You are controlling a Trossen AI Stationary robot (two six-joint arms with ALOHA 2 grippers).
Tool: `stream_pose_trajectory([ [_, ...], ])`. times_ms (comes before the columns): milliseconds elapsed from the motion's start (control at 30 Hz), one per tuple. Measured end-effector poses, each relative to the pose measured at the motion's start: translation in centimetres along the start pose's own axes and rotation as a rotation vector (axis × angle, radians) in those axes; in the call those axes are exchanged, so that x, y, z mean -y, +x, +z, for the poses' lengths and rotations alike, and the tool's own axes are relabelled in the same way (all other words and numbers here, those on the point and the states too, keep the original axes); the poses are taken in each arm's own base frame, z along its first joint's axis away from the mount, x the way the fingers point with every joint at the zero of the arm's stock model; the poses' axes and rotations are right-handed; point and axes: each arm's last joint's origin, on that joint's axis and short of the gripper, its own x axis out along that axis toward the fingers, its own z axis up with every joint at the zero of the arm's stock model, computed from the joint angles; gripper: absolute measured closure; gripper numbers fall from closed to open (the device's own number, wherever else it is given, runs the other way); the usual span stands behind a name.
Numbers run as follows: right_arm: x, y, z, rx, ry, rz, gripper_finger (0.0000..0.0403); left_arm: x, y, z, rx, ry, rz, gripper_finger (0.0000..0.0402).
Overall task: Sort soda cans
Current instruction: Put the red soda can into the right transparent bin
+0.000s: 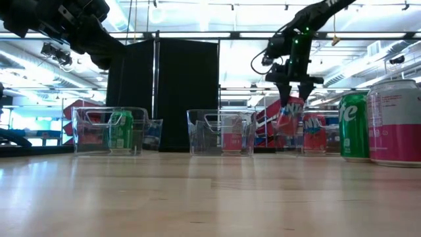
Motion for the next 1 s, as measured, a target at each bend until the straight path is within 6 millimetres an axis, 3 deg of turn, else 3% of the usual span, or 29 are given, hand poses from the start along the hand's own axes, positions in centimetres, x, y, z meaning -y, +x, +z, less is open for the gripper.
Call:
stream_pose_trajectory([
  [767, 0.3, 2.8, -0.9, 0.021, 0.016, 0.001, 0.012, 0.0, 0.0, 0.0, -0.001, 0.0, 0.0, 0.04],
  [1000, 0.2, 2.8, -0.5, 0.064, 0.016, 0.011, 0.0095, 0.0, 0.0, 0.0, -0.001, 0.0, 0.0, 0.04],
])
